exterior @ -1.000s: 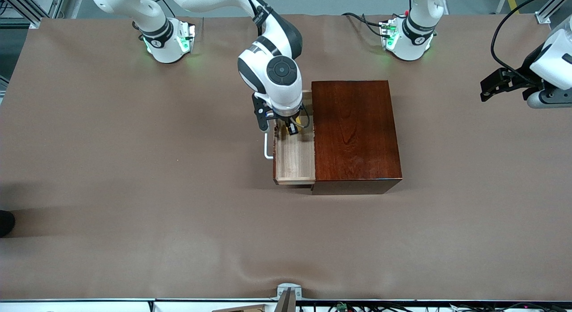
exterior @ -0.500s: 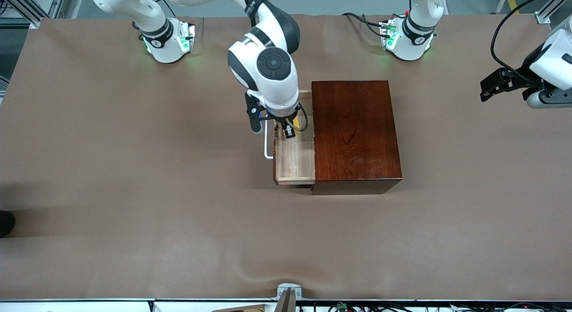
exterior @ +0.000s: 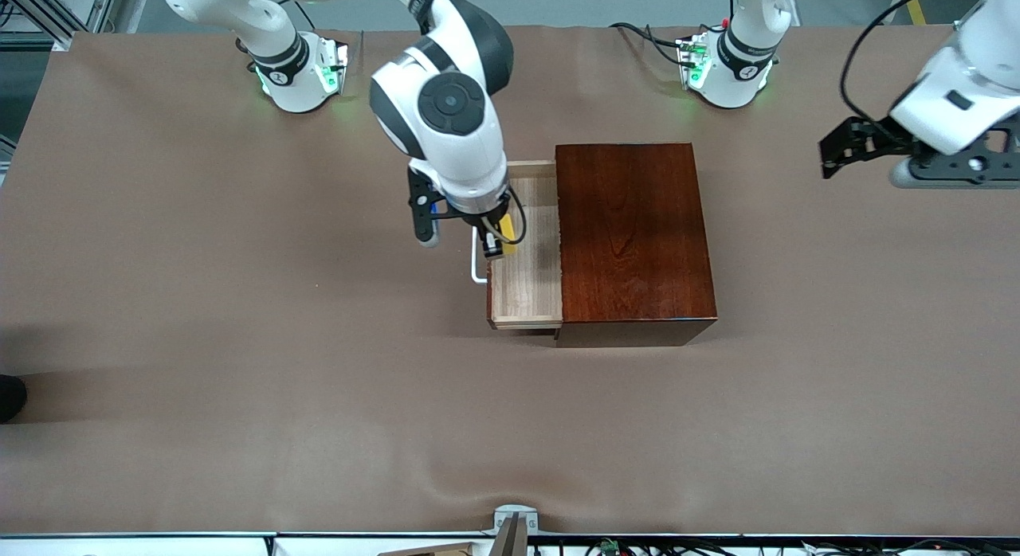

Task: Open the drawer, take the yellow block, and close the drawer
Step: 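Lift the block with the right gripper while the left gripper returns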

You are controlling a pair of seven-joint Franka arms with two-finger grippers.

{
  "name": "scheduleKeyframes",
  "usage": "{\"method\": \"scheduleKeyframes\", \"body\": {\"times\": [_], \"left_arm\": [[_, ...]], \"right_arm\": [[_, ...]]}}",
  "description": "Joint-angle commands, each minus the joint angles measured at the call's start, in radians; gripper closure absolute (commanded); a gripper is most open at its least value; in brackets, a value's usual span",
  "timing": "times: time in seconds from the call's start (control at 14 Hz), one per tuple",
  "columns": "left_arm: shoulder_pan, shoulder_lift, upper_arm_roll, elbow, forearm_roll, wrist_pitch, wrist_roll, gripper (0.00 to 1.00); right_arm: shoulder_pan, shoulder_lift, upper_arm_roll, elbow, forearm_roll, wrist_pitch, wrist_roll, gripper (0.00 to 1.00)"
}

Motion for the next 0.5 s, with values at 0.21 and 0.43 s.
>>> {"method": "scheduleKeyframes", "body": {"times": [0.21, 0.43], "left_arm": [[-0.018, 0.102, -0.137, 0.075, -0.021, 0.003, -0.241, 0.00], [-0.090, 0.208, -0.171, 0.174, -0.015, 0.004, -0.419, 0.00]], "right_arm": [[-0.100, -0.106, 0.004, -0.008, -0.017, -0.086, -0.161, 1.00], [-0.159, -0.149, 0.004, -0.008, -0.015, -0.110, -0.253, 1.00]]}}
